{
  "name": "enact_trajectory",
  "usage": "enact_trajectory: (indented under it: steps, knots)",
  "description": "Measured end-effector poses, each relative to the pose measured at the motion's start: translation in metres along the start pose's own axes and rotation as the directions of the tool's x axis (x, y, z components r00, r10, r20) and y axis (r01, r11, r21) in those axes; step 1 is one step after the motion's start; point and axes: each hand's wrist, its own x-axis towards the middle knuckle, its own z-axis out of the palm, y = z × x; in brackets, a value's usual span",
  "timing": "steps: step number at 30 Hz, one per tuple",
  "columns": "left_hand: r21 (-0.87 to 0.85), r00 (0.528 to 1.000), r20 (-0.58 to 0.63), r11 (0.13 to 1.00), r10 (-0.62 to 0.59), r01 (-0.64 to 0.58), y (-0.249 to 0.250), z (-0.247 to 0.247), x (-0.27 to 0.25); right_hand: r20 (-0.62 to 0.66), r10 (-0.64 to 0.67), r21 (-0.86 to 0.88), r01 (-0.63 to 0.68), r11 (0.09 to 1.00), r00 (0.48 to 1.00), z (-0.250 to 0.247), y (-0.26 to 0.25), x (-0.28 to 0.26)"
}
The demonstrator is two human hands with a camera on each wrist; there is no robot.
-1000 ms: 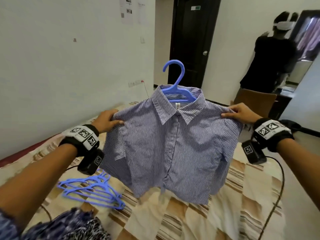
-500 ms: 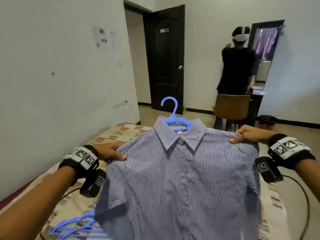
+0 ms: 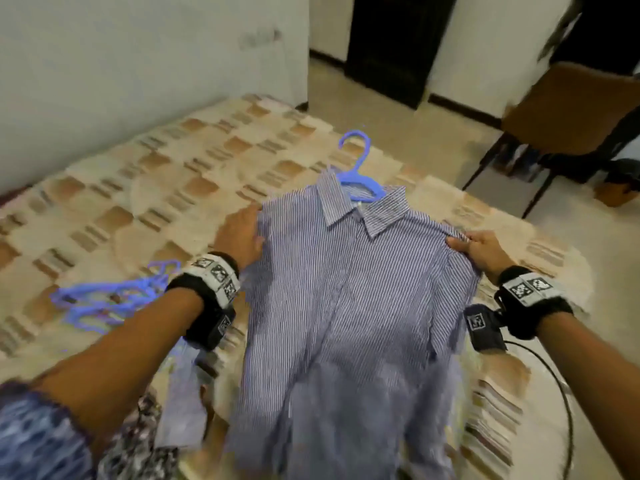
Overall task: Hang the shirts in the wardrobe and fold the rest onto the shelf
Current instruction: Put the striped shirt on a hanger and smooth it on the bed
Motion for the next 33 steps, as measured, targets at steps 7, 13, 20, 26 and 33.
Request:
enact_trajectory:
  steps: [7,13,20,26,33]
  knots:
    - [0.127,0.829,0.476,0.956,-0.294,0.265,-0.055,0.259,-0.077,0.041,0.132,-0.103,-0.127,0.986,0.990,0.063,0.138,0.146]
    - [0.461,0.524,0.675,0.852,-0.519,0.249,-0.093,0.334,-0.113,0.067,0.216,-0.483,-0.158,0.861,0.974,0.126,0.246,0.135]
    - [0.564,0.476,0.665,0.805,-0.576,0.187,-0.099,0.356,-0.107,0.479,-0.058,-0.636,0.391,0.665,0.876,0.227,0.283,-0.040]
    - [0.447,0.544,0.675,0.862,-0.499,0.237,-0.110,0.359,-0.108,0.510,0.057,-0.739,0.403,0.540,0.858,0.243,0.299,-0.114]
    - [0.340,0.565,0.718,0.913,-0.406,0.223,-0.093,0.323,-0.124,0.417,0.002,-0.729,0.333,0.597,0.909,0.251,0.261,-0.164]
